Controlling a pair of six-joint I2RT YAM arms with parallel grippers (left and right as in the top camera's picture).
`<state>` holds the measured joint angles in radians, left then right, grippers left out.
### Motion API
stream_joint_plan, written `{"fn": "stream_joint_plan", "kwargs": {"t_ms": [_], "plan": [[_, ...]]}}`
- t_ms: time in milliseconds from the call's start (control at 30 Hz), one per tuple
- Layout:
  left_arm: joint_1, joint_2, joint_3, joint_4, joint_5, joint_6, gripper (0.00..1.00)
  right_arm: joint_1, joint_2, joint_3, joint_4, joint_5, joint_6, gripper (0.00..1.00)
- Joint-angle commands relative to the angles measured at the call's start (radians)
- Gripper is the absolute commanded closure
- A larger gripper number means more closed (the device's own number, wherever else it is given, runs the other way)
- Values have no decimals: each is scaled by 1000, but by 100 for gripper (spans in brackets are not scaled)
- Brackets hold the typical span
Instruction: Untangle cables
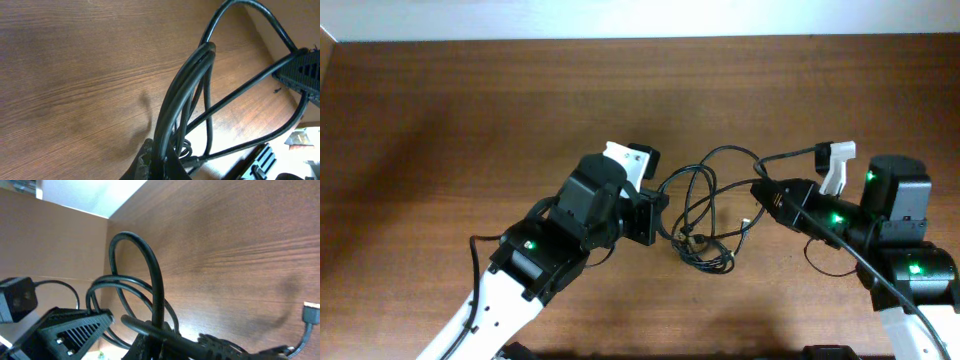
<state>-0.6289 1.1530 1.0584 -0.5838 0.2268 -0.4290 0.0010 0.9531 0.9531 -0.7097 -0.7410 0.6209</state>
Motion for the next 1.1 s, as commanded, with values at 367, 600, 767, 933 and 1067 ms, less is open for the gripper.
{"fn": "stream_joint_plan", "kwargs": {"t_ms": [367, 600, 767, 933, 1067], "plan": [[-3, -7, 19, -36, -202, 95, 100, 5, 20, 20, -80, 12, -199, 96], [-3, -7, 19, -43, -217, 127, 100, 5, 57, 20, -95, 13, -217, 96], [-3, -7, 19, -53, -193, 154, 100, 5, 57, 20, -90, 48, -251, 96], [-3, -7, 19, -40, -37, 154, 100, 5, 57, 20, -91, 92, -250, 6], [-3, -7, 19, -19, 6, 153, 100, 5, 57, 20, -99, 73, -250, 1]]}}
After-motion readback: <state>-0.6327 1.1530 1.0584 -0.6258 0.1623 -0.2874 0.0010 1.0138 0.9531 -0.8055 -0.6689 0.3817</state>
